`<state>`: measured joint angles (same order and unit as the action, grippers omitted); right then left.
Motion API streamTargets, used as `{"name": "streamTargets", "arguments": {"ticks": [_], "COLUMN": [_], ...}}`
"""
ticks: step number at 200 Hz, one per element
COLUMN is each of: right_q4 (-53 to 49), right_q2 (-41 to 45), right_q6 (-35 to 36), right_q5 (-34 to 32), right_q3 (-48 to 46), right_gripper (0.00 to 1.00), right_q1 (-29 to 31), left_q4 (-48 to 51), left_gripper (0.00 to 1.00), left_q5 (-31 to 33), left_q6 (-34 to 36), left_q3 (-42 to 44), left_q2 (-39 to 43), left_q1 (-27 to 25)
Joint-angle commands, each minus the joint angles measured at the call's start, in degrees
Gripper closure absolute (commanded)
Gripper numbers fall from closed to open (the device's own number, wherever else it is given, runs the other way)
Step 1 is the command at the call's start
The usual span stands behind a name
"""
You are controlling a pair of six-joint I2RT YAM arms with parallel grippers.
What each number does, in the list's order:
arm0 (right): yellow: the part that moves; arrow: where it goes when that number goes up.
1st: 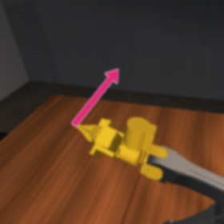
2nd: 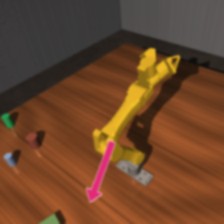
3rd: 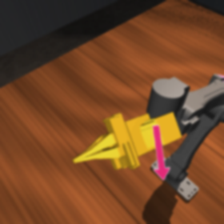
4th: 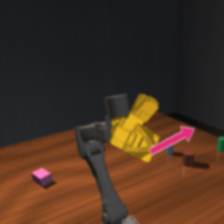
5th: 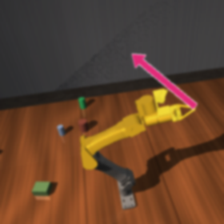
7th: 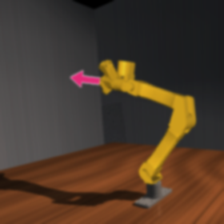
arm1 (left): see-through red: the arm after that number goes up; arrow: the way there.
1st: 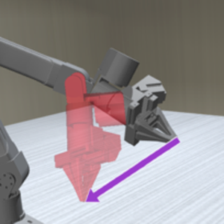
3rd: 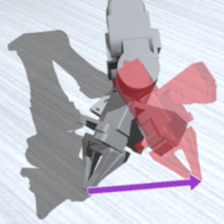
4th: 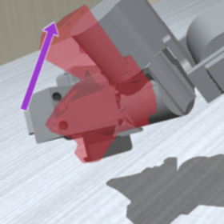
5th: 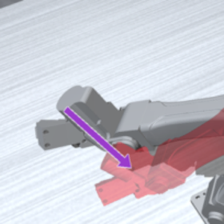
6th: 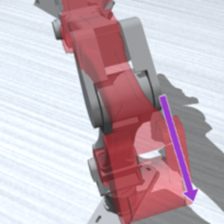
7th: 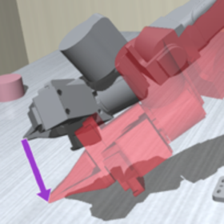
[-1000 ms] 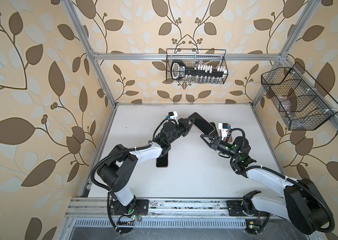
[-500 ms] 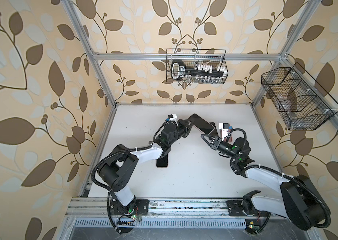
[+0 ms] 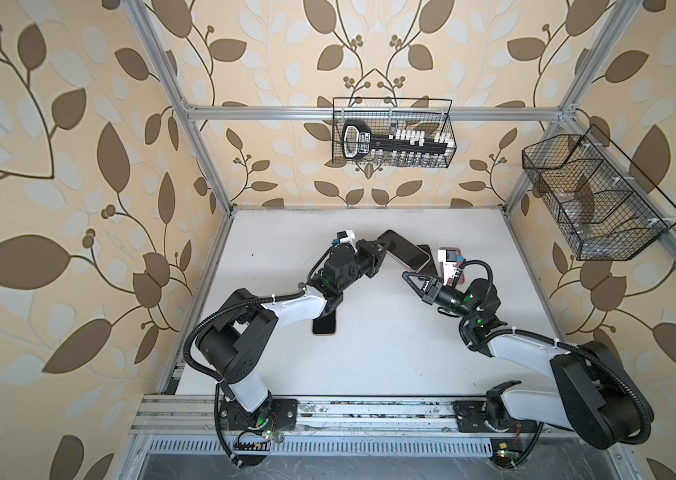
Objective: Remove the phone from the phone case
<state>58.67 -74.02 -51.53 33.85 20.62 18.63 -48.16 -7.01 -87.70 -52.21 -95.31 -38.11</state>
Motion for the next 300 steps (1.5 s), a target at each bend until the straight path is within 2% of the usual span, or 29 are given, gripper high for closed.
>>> {"name": "streamTargets", "arguments": {"ticks": [1, 62, 101, 170, 197, 234, 269, 300], "right_q4": [-2.87, -3.84, -9.26, -15.03, -16.98, -26.08, -34.32, -39.84], "right_q2": [-1.56, 0.0, 2.34, 3.7, 4.6, 7.12, 9.51, 10.66], "right_q6": [1.82, 1.95, 3.75, 5.01, 5.69, 11.8, 16.87, 20.41], "right_q5": [-4.05, -2.97, -0.13, 3.98, 5.38, 9.15, 13.3, 16.21], "right_q3": [-1.9, -1.42, 1.44, 5.26, 5.8, 8.4, 10.96, 13.04], "right_gripper": [0.98, 0.97, 0.89, 0.7, 0.54, 0.4, 0.36, 0.3], "right_q1": [-1.22, -2.27, -3.4, -4.09, -4.3, -5.18, -6.06, -8.17], "left_q4": [-10.2, -10.12, -9.94, -8.35, -5.32, -3.73, 0.43, 7.25], "left_gripper": [1.0, 1.0, 1.0, 1.0, 1.0, 1.0, 1.0, 1.0], "left_q5": [-2.73, -4.22, -5.46, -5.79, -6.31, -8.86, -11.35, -16.84], "left_q6": [-3.33, -1.8, -0.9, 1.17, 3.68, 5.37, 8.1, 13.99], "left_q3": [-3.07, -3.76, -3.41, -3.24, -3.86, -4.39, -5.15, -8.46], "left_q2": [3.02, 1.77, 0.35, -0.19, 0.48, 0.43, 1.24, 1.93], "left_q1": [-0.84, -0.83, -0.83, -0.83, -0.58, 1.37, 3.7, 6.2]}}
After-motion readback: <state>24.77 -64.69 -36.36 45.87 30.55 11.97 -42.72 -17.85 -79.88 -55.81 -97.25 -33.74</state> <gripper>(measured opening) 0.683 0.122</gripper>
